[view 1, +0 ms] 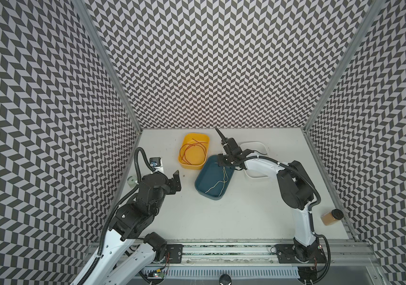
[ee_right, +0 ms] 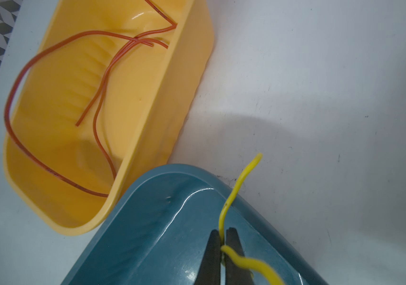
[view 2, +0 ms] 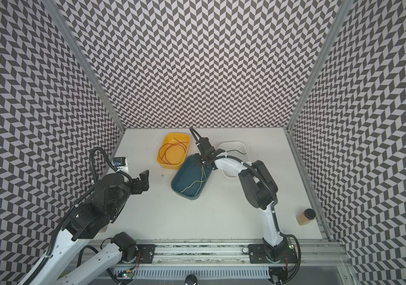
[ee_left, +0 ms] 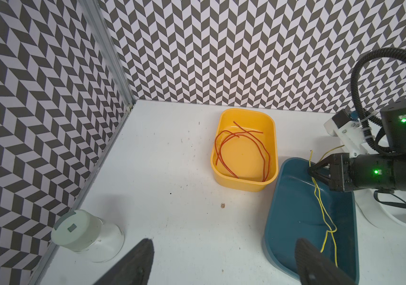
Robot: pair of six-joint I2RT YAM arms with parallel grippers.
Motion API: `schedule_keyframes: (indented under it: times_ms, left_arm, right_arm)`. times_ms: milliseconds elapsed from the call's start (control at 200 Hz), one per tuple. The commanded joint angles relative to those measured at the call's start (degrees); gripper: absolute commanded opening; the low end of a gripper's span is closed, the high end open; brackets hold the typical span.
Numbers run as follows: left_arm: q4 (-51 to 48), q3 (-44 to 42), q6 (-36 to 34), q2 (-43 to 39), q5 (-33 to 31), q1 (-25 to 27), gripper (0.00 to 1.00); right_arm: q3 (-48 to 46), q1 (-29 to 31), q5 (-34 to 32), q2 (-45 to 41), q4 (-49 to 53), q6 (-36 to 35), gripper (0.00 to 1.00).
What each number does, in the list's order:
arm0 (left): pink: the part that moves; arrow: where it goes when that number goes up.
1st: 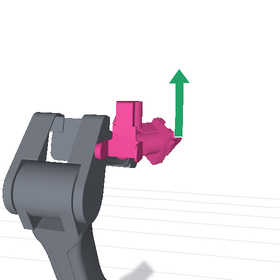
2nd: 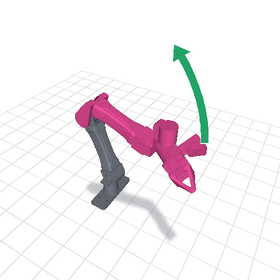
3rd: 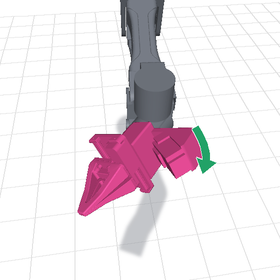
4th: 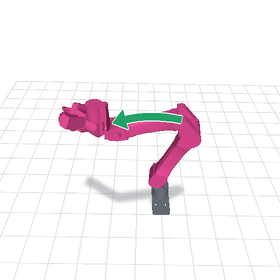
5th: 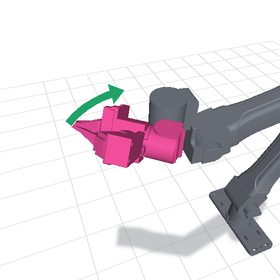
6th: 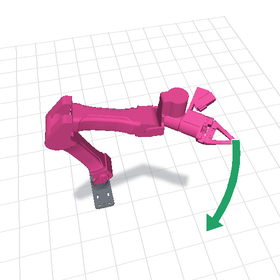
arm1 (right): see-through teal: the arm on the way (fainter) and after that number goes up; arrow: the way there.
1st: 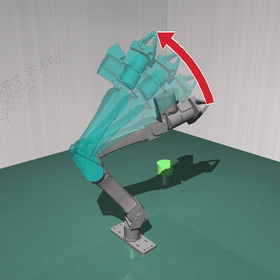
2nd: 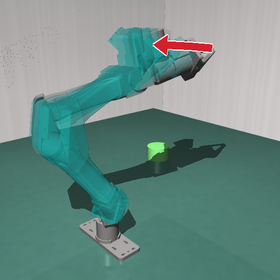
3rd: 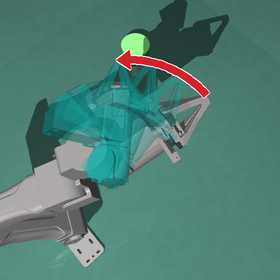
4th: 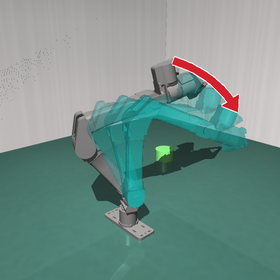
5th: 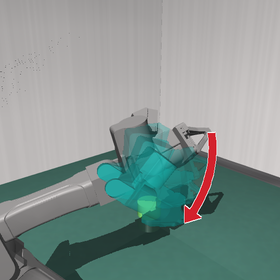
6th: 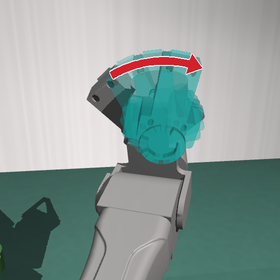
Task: Untangle the cables
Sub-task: 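Lift the yellow wire slightly in the teal tray with the right gripper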
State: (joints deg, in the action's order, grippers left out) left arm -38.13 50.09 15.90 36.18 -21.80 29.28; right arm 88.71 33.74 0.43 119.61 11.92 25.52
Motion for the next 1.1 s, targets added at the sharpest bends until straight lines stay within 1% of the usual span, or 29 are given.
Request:
schedule_keyframes:
  times_ms: [0, 230, 381, 476, 536, 641, 736, 841, 956, 1097]
  left_arm:
    - [0.56, -0.55, 0.01, -0.15, -0.02, -0.36, 0.90]
    - [0.43, -0.48, 0.00, -0.05, 0.01, -0.43, 0.90]
    - [0.41, -0.55, 0.01, -0.37, 0.01, -0.45, 0.90]
    - [0.40, -0.64, 0.01, -0.34, 0.01, -0.45, 0.90]
    - [0.30, -0.54, 0.01, -0.33, 0.00, -0.45, 0.90]
    - [0.25, -0.62, 0.01, -0.50, 0.01, -0.45, 0.90]
    - [0.34, -0.65, 0.01, -0.64, -0.08, -0.45, 0.90]
    - [0.29, -0.64, -0.01, -0.59, -0.08, -0.45, 0.90]
    - [0.31, -0.68, -0.02, -0.68, -0.13, -0.45, 0.90]
    - [0.32, -0.65, -0.04, -0.39, -0.17, -0.45, 0.91]
  right_arm:
    - [-3.04, 0.26, -0.28, -3.43, -4.45, -0.14, 0.05]
    - [-4.88, 4.43, -3.72, -6.59, -6.38, -5.40, 0.05]
    - [-4.42, 5.69, -5.31, -5.12, -5.34, -6.75, 0.05]
    - [-4.76, 6.16, -4.99, -3.41, -5.62, -6.94, 0.05]
    - [-4.65, 6.75, -6.23, -2.13, -5.42, -7.62, 0.05]
    - [-5.71, 6.87, -7.67, -0.71, -6.01, -6.71, 0.01]
    - [-7.15, 6.90, -7.49, 0.46, -8.05, -5.85, 0.00]
    - [-5.84, 6.87, -7.17, 2.53, -6.22, -5.45, 0.00]
    - [-7.03, 6.93, -7.73, 2.90, -8.30, -5.25, 0.00]
    - [-4.24, 6.08, -9.04, 5.67, -6.03, -6.14, 0.00]
